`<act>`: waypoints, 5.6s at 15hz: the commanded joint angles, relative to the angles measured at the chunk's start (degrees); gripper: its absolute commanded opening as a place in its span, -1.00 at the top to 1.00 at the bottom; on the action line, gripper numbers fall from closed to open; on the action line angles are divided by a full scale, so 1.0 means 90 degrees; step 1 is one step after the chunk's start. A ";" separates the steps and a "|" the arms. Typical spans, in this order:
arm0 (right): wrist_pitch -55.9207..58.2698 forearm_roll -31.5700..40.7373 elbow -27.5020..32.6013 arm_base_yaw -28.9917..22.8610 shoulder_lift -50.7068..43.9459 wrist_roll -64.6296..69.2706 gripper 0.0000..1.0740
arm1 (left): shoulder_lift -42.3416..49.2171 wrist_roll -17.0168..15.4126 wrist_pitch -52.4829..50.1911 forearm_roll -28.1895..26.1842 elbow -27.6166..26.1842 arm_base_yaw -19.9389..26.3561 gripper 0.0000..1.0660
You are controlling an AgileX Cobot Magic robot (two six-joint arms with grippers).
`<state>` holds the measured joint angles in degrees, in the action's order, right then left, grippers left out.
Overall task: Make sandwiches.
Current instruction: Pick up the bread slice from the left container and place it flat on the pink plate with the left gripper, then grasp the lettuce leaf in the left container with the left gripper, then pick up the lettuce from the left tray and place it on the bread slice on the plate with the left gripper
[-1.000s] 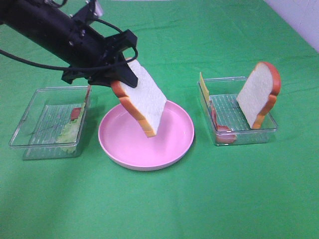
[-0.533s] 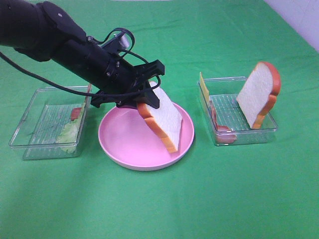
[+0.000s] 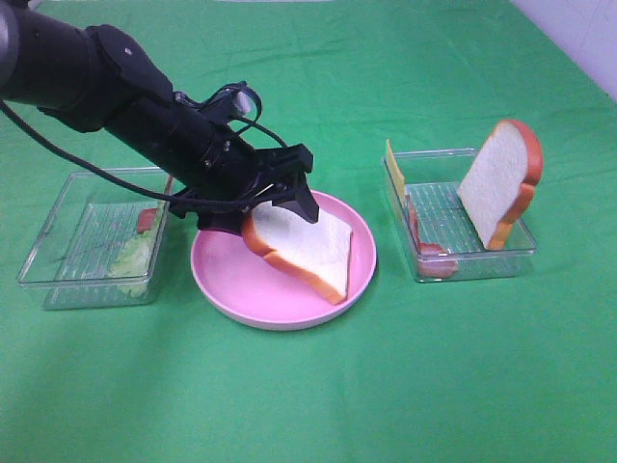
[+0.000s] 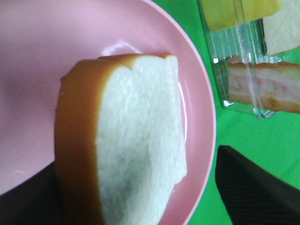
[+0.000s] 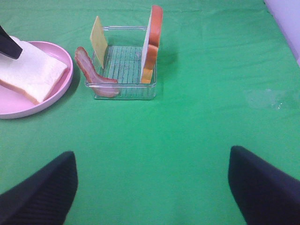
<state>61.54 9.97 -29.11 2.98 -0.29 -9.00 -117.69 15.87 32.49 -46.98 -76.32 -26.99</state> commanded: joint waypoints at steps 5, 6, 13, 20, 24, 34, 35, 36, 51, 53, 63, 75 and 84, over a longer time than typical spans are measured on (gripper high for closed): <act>-0.0070 0.0019 0.0013 0.0045 -0.0102 0.0013 -0.52 | 0.0917 -0.1038 -0.0102 0.1840 -0.0032 -0.0025 -0.48; -0.0070 0.0019 0.0013 0.0045 -0.0102 0.0013 -0.52 | 0.1311 -0.1681 0.0185 0.2706 -0.0032 -0.0025 -0.48; -0.0070 0.0019 0.0013 0.0045 -0.0102 0.0013 -0.52 | 0.1751 -0.3731 0.2311 0.5176 -0.0032 -0.0025 -0.48; -0.0070 0.0019 0.0013 0.0045 -0.0102 0.0013 -0.52 | 0.0840 -0.4004 0.1783 0.5666 -0.0032 -0.0025 -0.46; -0.0070 0.0019 0.0013 0.0045 -0.0102 0.0013 -0.52 | 0.0452 -0.4023 0.1305 0.5825 -0.0032 -0.0025 -0.40; -0.0070 0.0019 0.0013 0.0045 -0.0102 0.0013 -0.52 | 0.0204 -0.4030 0.1101 0.5946 -0.0032 -0.0025 0.66; -0.0070 0.0019 0.0013 0.0045 -0.0102 0.0013 -0.52 | 0.0204 -0.4030 0.1057 0.5946 -0.0032 -0.0025 0.78; -0.0070 0.0019 0.0013 0.0045 -0.0102 0.0013 -0.52 | 0.0204 -0.4030 0.1038 0.5946 -0.0032 -0.0025 0.89; -0.0070 0.0019 0.0013 0.0045 -0.0102 0.0013 -0.52 | 0.0223 -0.4335 0.1356 0.5946 -0.0032 -0.0025 0.12; -0.0070 0.0019 0.0013 0.0045 -0.0102 0.0013 -0.52 | 0.0223 -0.4335 0.1381 0.5946 -0.0032 -0.0025 0.13; -0.0070 0.0019 0.0013 0.0045 -0.0102 0.0013 -0.52 | 0.0516 -0.4310 0.1509 0.5946 -0.0032 -0.0025 0.16; -0.0070 0.0019 0.0013 0.0045 -0.0102 0.0013 -0.52 | 0.0904 -0.4335 0.1611 0.6194 -0.0032 -0.0025 1.00; -0.0070 0.0019 0.0013 0.0045 -0.0102 0.0013 -0.52 | 0.1974 -0.1190 0.0261 0.1509 -0.0032 -0.0025 1.00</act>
<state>61.54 9.97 -29.11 2.98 -0.29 -9.00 -100.21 3.09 36.10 -30.77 -76.49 -26.99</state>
